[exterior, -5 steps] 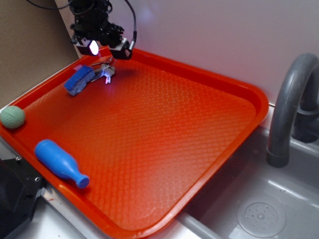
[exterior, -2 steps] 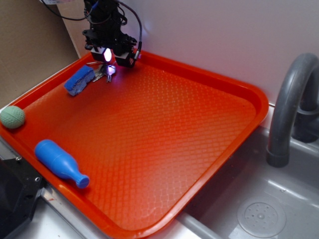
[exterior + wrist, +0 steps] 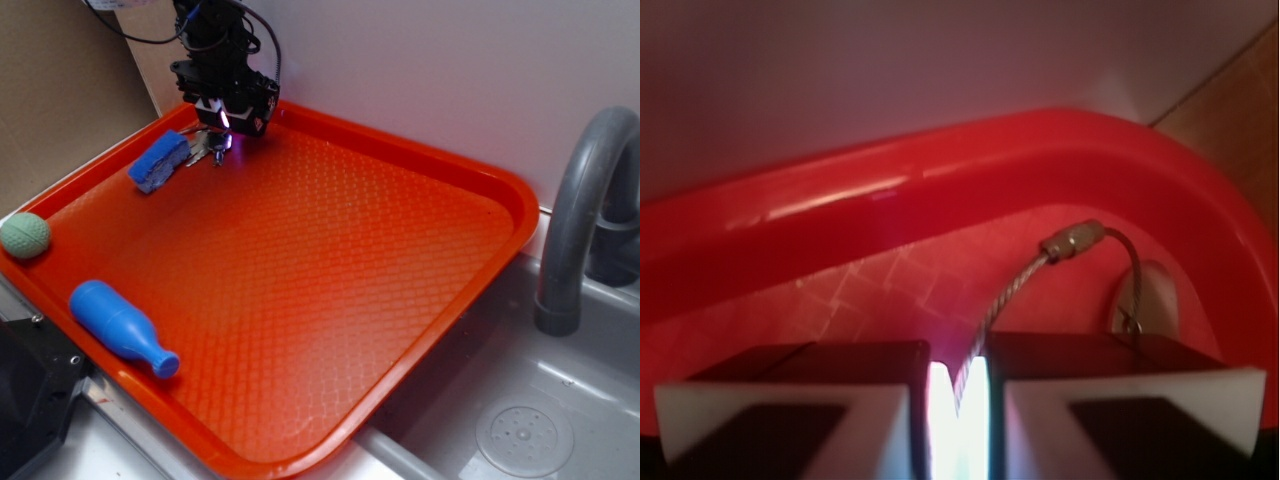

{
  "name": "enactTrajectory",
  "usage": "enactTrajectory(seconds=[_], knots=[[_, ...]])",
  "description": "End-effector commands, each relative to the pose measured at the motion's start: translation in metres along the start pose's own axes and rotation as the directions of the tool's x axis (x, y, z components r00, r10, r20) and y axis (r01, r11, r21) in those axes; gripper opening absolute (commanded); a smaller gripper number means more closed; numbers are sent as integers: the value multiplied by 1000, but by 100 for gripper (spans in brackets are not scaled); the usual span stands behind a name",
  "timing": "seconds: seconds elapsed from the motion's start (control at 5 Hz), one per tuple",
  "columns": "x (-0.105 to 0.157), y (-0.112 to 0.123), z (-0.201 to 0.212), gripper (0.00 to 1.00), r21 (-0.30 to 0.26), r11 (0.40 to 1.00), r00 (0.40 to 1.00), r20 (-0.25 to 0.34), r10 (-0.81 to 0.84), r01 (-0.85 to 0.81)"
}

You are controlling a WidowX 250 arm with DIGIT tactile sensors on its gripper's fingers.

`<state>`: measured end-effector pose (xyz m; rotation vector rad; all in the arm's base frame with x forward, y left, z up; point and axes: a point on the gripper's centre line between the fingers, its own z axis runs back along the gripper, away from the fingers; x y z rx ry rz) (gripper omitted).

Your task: Grab the silver keys.

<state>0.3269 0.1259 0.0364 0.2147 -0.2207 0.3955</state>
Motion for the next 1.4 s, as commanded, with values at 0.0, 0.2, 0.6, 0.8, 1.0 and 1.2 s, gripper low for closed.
enactTrajectory(seconds=[0.0,0.2,0.6,0.8,1.0,1.2], knots=[[-8,0,111,0,-254,944,971,163,-174,211],[-33,-11,166,0,-318,899,944,230,-235,301],[-65,-22,221,0,-383,800,887,182,-425,462],[-87,-33,244,0,-465,730,854,132,-503,501],[-100,-47,253,0,-435,728,834,112,-540,529],[-106,-53,253,0,-371,755,834,112,-541,540]])
